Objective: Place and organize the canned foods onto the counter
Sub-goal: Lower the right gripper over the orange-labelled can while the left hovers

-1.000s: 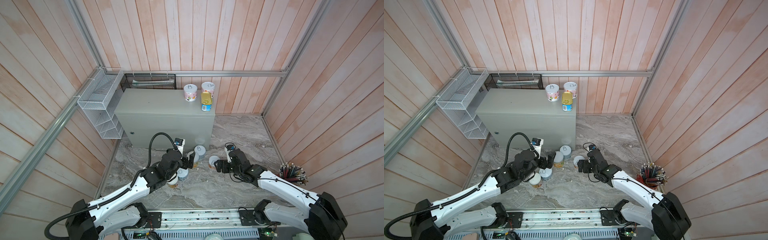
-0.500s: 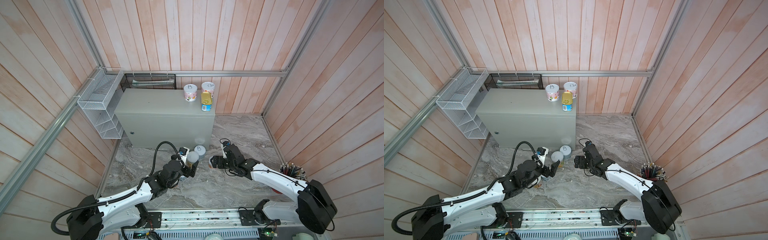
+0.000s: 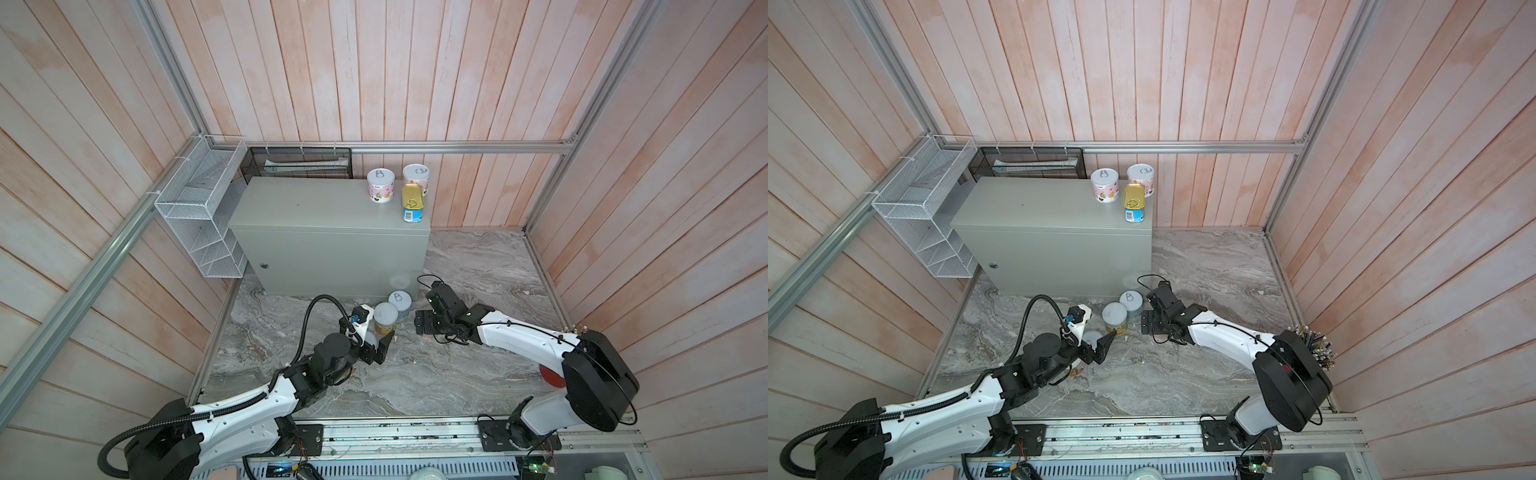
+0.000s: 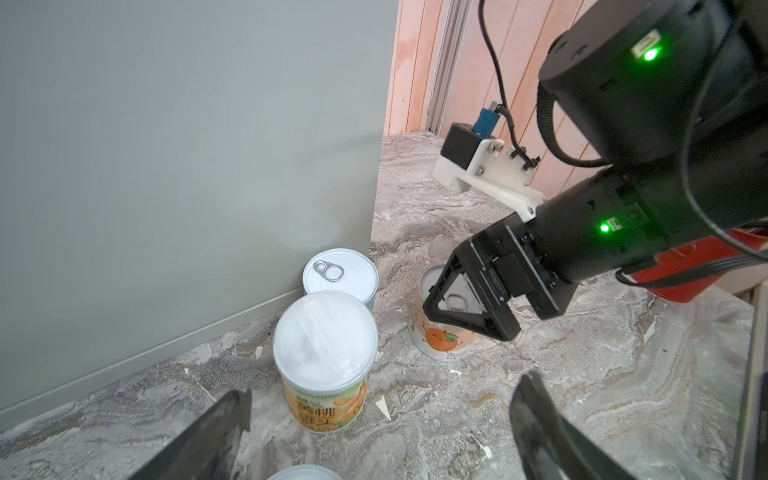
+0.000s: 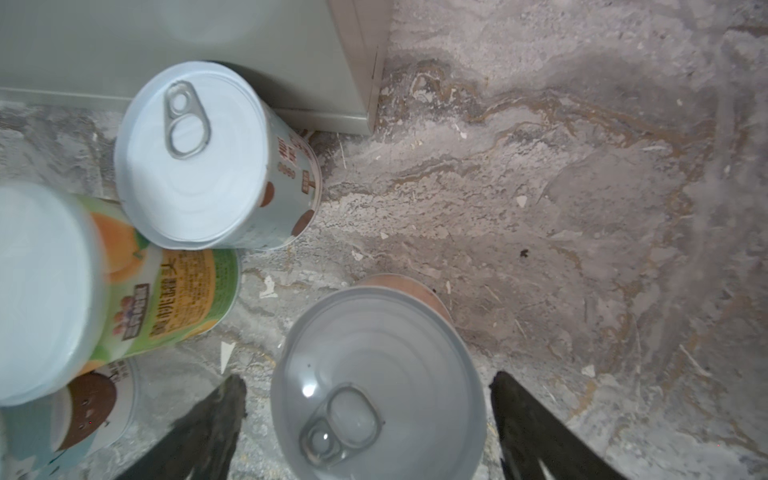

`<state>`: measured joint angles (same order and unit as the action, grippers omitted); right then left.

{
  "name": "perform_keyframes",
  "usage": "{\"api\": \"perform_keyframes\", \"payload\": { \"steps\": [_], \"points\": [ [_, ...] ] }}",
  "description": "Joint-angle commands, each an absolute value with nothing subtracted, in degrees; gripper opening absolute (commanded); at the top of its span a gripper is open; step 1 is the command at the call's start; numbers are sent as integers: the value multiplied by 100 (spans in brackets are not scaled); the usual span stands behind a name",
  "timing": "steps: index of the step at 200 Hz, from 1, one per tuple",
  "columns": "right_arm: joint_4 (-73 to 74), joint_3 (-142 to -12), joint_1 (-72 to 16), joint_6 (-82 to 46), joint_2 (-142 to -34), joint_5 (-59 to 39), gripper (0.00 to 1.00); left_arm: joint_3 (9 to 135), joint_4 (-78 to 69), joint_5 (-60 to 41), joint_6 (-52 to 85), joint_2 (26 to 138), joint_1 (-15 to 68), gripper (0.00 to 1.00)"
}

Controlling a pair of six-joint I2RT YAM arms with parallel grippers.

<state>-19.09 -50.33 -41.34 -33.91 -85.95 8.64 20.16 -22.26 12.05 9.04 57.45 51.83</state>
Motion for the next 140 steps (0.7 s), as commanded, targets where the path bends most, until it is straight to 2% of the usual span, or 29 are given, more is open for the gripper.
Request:
{"api": "perform_keyframes", "payload": {
  "steps": [1,42,106,140],
  "points": [
    [-2194,-5211,-4175,-3502,-8700,1249,91,2094,-2417,1250,880,5899,5203,100],
    [-2263,-5321,-4175,-3428,-8848,1369,88,2195,-2409,1274,938,6224,5203,100],
    [-2259,-5473,-4167,-3296,-8965,1392,72,2108,-2524,1323,882,6179,5203,100],
    [-2249,-5434,-4167,-3201,-8908,1353,72,2145,-2479,1325,902,6213,5203,100]
  ]
}}
